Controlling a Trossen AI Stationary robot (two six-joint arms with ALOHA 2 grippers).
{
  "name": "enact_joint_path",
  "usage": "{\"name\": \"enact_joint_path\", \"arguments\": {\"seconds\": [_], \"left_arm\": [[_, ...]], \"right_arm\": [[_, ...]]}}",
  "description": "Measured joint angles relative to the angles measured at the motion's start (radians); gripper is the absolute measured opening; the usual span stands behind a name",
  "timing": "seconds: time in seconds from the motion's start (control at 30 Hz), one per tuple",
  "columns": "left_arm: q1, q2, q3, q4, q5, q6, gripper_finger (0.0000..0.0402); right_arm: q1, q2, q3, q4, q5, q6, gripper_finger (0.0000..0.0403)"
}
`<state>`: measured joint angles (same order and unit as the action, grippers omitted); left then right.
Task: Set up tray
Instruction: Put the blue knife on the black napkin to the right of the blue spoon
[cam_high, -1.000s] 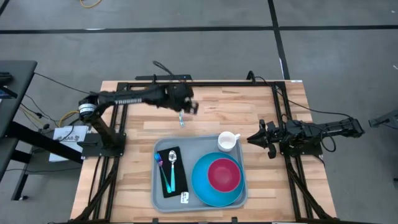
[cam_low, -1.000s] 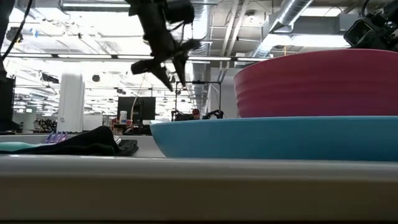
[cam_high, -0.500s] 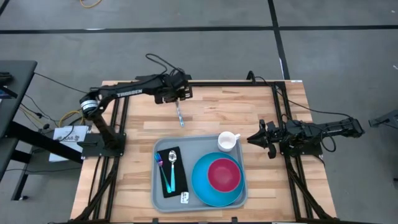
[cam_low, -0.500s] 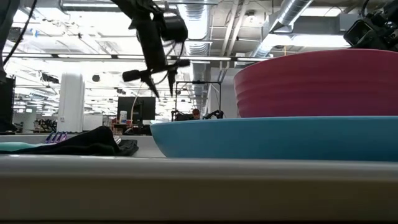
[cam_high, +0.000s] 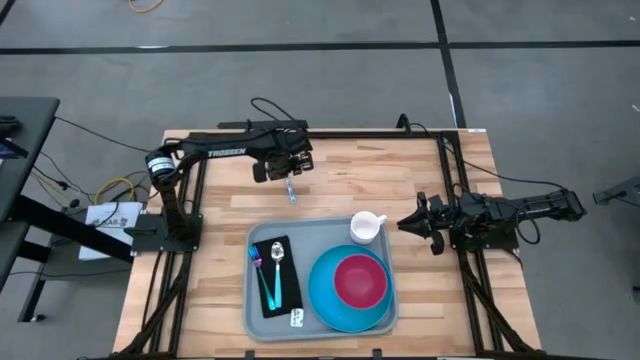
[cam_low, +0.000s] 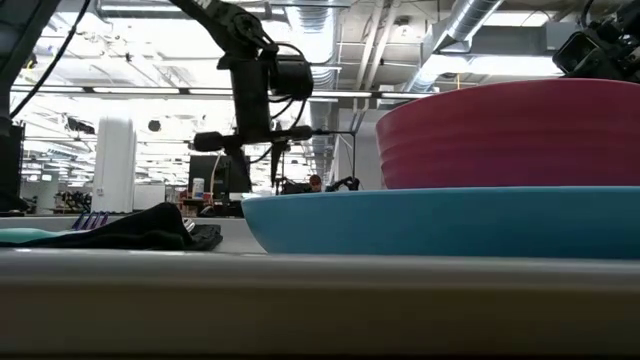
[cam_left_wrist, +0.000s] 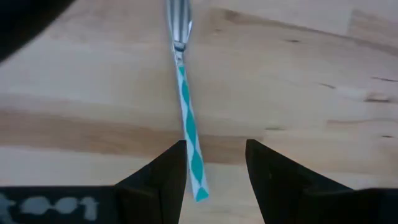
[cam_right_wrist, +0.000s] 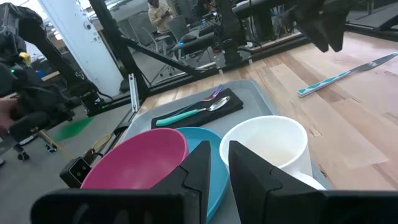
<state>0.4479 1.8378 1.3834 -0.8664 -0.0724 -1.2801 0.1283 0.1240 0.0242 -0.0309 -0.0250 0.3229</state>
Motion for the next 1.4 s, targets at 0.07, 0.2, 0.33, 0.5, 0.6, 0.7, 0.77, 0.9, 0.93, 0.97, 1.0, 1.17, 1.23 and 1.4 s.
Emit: {"name": "enact_joint_path", "arguments": {"seconds": [0.07,0.2,0.33,0.5,0.6,0.7,0.77,0.9,0.93,0.97,1.0,1.17,1.23,1.4], "left_arm": [[-0.013,0.007,0.002,0.014,-0.004,-0.054,0.0151],[-0.031,0.044,0.001,0.026,-0.007,-0.119,0.0151],[-0.045,0.081,0.001,0.029,0.014,-0.175,0.0151],[-0.064,0.095,0.001,0.022,-0.048,-0.229,0.0151],[-0.064,0.095,0.001,0.018,-0.081,-0.249,0.0151],[-0.064,0.095,0.001,0.008,-0.082,-0.25,0.0151],[-0.064,0.095,0.001,-0.002,-0.083,-0.25,0.0151],[-0.064,0.095,0.001,-0.026,-0.083,-0.25,0.0151],[-0.064,0.095,0.001,-0.026,-0.083,-0.25,0.0151],[-0.064,0.095,0.001,-0.026,-0.084,-0.249,0.0151],[-0.064,0.095,0.001,-0.025,-0.087,-0.249,0.0151],[-0.064,0.095,0.001,-0.019,-0.091,-0.244,0.0151],[-0.064,0.106,0.002,-0.014,-0.091,-0.243,0.0151],[-0.064,0.158,0.001,0.019,-0.029,-0.236,0.0151]], "right_arm": [[0.0,0.0,0.0,0.0,0.0,0.0,0.0051],[0.0,0.0,0.0,0.0,0.0,0.0,0.0051],[0.0,0.0,0.0,0.0,0.0,0.0,0.0051],[0.0,0.0,0.0,0.0,-0.003,-0.034,0.0051],[0.0,0.0,0.0,0.001,-0.014,-0.04,0.0051],[0.0,0.0,0.001,0.002,-0.027,-0.059,0.0051],[0.0,0.0,0.001,0.002,-0.029,-0.069,0.0051],[0.0,0.0,0.001,0.002,-0.029,-0.069,0.0051],[0.0,0.0,0.001,0.002,-0.029,-0.069,0.0051],[0.0,0.0,0.001,0.002,-0.029,-0.069,0.0051],[0.0,0.0,0.001,0.002,-0.029,-0.069,0.0051],[0.0,0.0,0.001,0.002,-0.029,-0.069,0.0051],[0.0,0.0,0.001,0.002,-0.029,-0.069,0.0051],[0.0,0.0,0.001,0.003,-0.028,-0.069,0.0051]]}}
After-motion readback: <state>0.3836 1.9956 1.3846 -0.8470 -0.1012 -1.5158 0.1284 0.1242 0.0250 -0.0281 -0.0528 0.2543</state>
